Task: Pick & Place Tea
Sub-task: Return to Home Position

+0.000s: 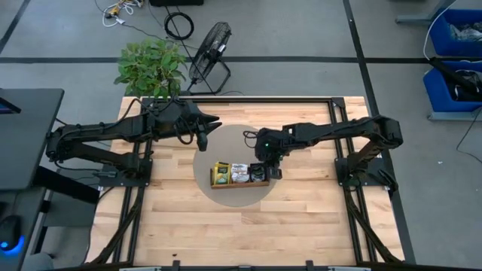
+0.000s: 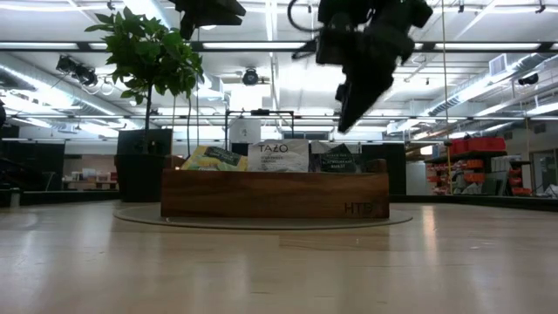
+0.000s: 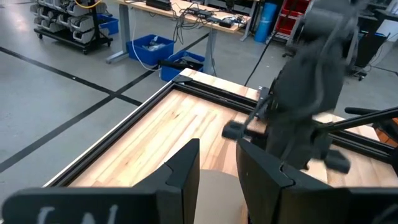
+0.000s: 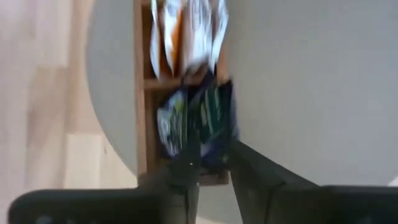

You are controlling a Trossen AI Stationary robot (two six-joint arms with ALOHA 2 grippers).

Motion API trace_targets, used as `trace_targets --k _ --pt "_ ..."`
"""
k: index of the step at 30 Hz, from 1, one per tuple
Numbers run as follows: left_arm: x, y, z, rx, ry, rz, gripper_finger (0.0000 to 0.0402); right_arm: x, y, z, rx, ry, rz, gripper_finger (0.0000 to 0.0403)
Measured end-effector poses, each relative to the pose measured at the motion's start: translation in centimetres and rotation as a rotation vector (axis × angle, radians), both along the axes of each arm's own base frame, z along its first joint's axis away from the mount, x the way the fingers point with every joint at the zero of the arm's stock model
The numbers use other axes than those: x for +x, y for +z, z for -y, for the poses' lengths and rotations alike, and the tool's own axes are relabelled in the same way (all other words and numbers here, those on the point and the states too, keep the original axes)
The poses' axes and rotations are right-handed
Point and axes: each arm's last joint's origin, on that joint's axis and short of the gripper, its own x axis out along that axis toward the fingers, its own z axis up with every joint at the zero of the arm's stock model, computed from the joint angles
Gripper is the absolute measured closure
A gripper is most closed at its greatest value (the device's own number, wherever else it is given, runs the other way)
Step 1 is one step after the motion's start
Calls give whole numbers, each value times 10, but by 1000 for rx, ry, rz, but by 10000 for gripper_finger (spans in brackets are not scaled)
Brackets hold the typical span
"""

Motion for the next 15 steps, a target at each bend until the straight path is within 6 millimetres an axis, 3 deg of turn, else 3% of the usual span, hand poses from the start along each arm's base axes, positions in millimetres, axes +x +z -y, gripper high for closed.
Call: trace_targets --k 5,9,12,15 --pt "0 0 0 0 0 0 291 -7 27 5 1 -18 17 277" --pt "-8 2 1 18 61 -14 291 -28 51 7 -7 -84 -14 265" --pt "-20 7 3 34 152 -20 294 -51 69 6 -12 -164 20 282" --pt "-32 13 9 43 177 26 306 -79 87 4 29 -245 96 327"
